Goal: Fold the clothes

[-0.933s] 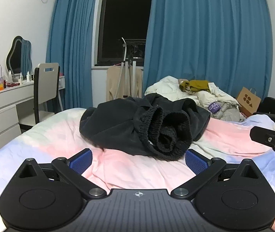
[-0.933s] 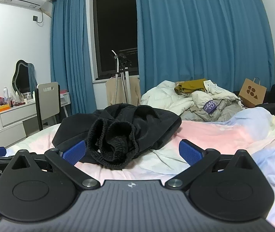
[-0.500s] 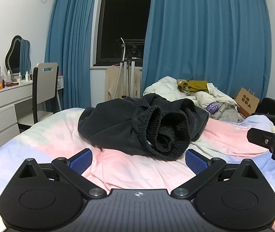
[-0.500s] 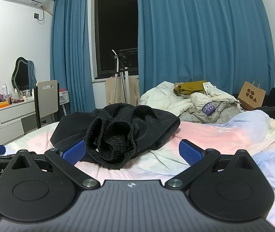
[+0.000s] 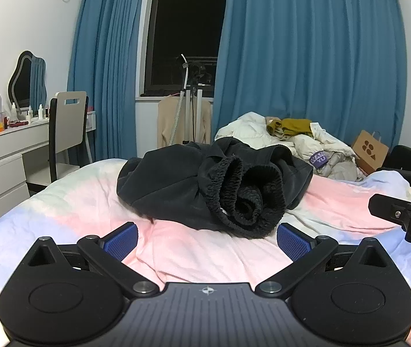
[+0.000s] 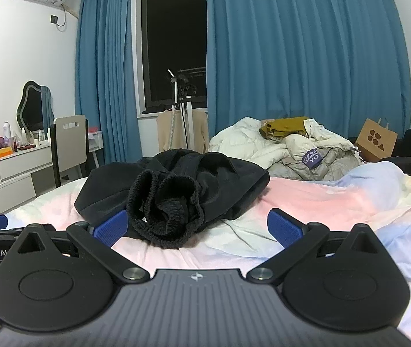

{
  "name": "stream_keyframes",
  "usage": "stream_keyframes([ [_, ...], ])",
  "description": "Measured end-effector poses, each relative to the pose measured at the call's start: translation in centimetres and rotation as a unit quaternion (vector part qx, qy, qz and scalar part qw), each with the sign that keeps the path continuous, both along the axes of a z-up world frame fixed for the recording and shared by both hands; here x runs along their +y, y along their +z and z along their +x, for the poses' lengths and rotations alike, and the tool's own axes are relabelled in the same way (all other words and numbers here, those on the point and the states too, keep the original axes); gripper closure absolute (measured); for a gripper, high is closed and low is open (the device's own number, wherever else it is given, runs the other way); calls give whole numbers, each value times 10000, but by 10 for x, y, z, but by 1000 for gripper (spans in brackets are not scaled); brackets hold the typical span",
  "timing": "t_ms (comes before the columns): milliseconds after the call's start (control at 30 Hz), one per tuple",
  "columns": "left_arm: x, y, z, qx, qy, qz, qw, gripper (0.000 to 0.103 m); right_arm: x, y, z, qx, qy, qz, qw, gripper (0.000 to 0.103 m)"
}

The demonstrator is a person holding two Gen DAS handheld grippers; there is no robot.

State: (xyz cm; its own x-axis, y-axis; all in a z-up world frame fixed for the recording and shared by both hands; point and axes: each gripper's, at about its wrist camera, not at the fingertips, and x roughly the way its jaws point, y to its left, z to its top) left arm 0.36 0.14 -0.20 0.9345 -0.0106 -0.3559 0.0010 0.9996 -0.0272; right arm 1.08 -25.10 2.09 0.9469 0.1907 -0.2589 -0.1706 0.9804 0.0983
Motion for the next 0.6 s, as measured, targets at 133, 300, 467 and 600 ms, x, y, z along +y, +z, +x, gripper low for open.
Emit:
stream_keyframes([
  [133, 1, -1, 2, 26, 2, -3, 10000, 0, 0, 0, 1, 26, 2, 14, 10000, 0],
  [300, 2, -3, 3, 48, 40, -20, 10000, 0, -2, -1, 2, 46, -1, 33, 10000, 0],
  [467, 3, -4, 3, 69, 29, -39, 10000, 0, -2, -1, 2, 66, 0, 39, 10000, 0],
  [600, 3, -5, 2, 75, 19, -23, 10000, 0, -3, 0, 1, 67, -14, 39, 10000, 0],
])
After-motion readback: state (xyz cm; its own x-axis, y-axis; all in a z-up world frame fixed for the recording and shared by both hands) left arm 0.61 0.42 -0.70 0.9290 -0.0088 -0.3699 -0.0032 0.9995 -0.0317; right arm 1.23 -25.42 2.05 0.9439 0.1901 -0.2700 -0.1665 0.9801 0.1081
